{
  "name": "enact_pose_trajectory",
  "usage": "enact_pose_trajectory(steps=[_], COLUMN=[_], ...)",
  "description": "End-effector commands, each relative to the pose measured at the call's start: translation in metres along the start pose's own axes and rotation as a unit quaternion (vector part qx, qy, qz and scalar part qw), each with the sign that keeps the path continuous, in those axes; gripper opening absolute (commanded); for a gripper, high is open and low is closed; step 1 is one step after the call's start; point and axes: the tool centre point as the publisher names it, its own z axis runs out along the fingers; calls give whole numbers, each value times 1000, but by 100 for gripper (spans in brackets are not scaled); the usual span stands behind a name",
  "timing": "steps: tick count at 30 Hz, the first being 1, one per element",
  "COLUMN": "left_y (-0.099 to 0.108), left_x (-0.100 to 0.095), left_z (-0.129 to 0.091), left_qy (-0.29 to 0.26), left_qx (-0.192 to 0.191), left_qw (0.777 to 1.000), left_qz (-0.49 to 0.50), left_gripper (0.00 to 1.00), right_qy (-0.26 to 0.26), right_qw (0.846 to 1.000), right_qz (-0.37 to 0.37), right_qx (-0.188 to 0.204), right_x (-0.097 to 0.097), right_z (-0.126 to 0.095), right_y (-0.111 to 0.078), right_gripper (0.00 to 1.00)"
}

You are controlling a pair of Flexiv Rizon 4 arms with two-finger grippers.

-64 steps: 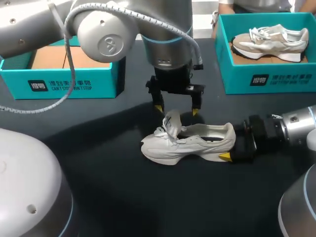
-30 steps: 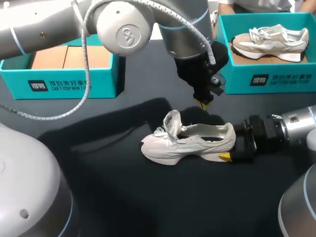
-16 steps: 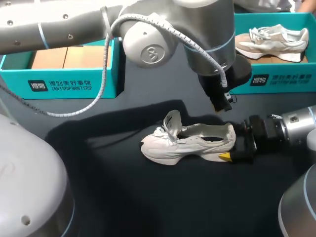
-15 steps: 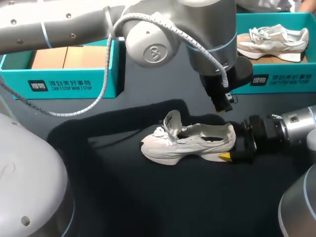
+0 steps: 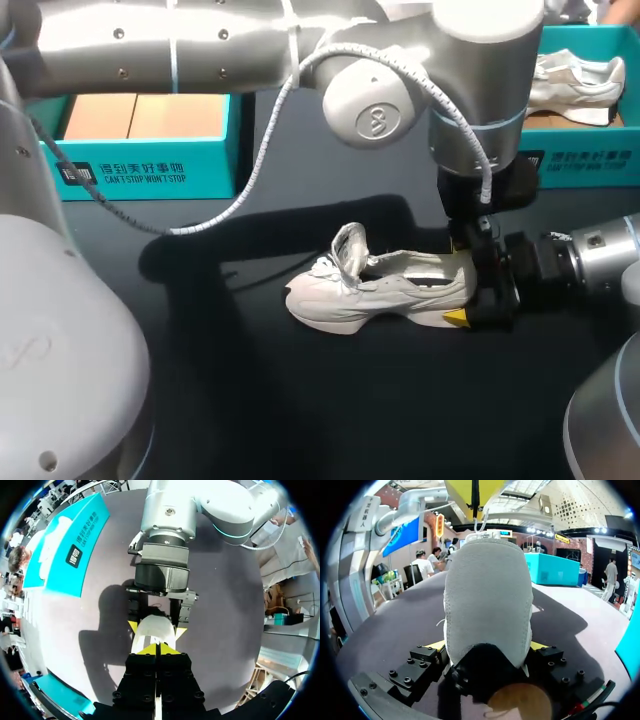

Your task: Take the shoe out of the shoebox, open the shoe tongue, remove and reinsert the insole, then place the shoe into the shoebox

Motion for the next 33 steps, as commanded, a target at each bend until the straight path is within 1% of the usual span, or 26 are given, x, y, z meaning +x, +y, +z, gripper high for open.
enact_pose_trajectory(steps=[1, 15, 17, 21, 25, 27, 29, 33], left_y=[-2, -1, 2, 13, 26, 29, 33, 48], left_x=[-1, -1, 2, 2, -2, -3, -4, -9], left_z=[1, 2, 7, 12, 21, 25, 30, 45], left_qy=[2, 4, 7, 10, 12, 14, 18, 26], left_qx=[-3, -3, -19, -25, -35, -52, -59, -81], left_qw=[1000, 1000, 1000, 1000, 999, 998, 998, 996], left_qz=[0, 2, 14, 14, 17, 21, 28, 28], left_gripper=[0, 0, 0, 0, 0, 0, 0, 0], right_qy=[-1, -1, -1, -1, -1, -1, -1, -1], right_qw=[1000, 1000, 1000, 1000, 1000, 1000, 1000, 1000], right_qz=[1, 1, 1, 1, 1, 1, 1, 1], right_qx=[2, 2, 2, 2, 2, 2, 2, 2], right_x=[0, 0, 0, 0, 0, 0, 0, 0], right_z=[3, 3, 3, 3, 3, 3, 3, 3], right_y=[-3, -3, -3, -3, -3, -3, -3, -3], right_gripper=[0, 0, 0, 0, 0, 0, 0, 0])
